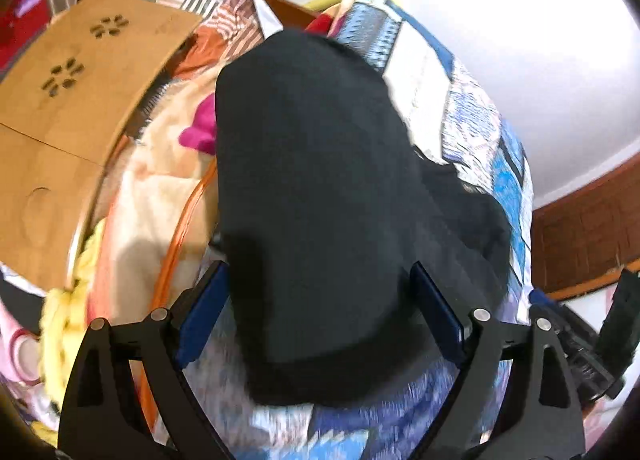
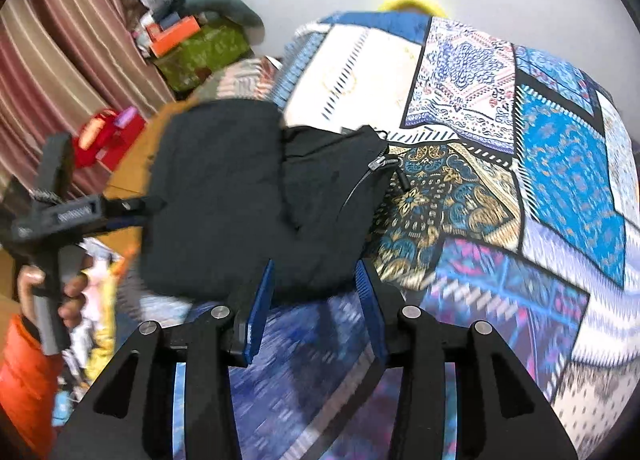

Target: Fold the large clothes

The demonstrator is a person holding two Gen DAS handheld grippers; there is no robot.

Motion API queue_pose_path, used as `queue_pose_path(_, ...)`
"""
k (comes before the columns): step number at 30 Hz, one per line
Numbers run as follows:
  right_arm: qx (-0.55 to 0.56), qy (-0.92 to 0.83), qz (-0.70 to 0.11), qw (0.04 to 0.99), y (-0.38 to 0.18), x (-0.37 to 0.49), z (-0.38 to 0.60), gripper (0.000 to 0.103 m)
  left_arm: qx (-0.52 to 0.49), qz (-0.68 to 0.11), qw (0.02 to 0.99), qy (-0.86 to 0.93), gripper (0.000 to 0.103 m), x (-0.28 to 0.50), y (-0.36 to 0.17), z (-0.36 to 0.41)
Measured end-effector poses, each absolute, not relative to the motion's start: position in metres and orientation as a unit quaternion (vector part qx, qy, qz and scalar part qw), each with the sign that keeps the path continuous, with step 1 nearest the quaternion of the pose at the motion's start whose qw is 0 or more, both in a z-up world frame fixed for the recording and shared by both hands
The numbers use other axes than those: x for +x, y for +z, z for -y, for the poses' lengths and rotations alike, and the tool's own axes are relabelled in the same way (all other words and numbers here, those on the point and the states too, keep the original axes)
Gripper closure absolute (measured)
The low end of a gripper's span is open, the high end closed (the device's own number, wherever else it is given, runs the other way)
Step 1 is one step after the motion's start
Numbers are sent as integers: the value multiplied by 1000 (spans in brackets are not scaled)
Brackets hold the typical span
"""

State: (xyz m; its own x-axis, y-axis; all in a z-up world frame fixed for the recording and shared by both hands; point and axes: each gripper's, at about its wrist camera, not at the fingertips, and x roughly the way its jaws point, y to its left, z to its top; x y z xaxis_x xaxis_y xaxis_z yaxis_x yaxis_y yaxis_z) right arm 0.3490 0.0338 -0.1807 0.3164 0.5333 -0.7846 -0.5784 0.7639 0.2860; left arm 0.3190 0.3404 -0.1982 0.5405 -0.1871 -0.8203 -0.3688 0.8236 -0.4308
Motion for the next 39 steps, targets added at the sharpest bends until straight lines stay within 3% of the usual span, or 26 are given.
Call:
queue_pose_path(7,-1,378,-393,838,-97,283,-11,64,-237,-411,879,47,13,252,-104,-297)
queue_pose_path(12,19,407,-302,862,-31,219,15,64,-180,-317,931,27,13,183,-12,-240)
queue_pose_path(14,29,410,-260,874,-7,192,28,60,-157,-275,948,35,13,154,17,-219)
queue_pose_path(16,38,410,-221,884,10,166,38,47,-127,-226,965,42,13,117,45,-194)
queue_pose_path(19,41,407,-163,898,29,125,51,45,-86,-164,981,48,13,71,72,-163)
queue_pose_path(24,30,390,-86,916,42,68,68,44,-48,-86,992,78,13,8,91,-128)
queue_pose_path(26,29,378,-61,923,43,49,74,39,-46,-60,993,90,13,-13,90,-118)
queue_pose_path(28,33,371,-43,927,41,39,76,19,-43,-47,993,97,13,-25,88,-111)
queue_pose_path(31,39,351,-24,935,37,28,75,7,-41,-27,992,116,12,-43,84,-103)
queue_pose_path(35,34,331,-27,943,30,34,68,1,-37,-16,991,126,3,-56,81,-89)
queue_pose_path(39,31,324,-31,945,28,38,65,0,-29,-12,990,137,1,-63,76,-80)
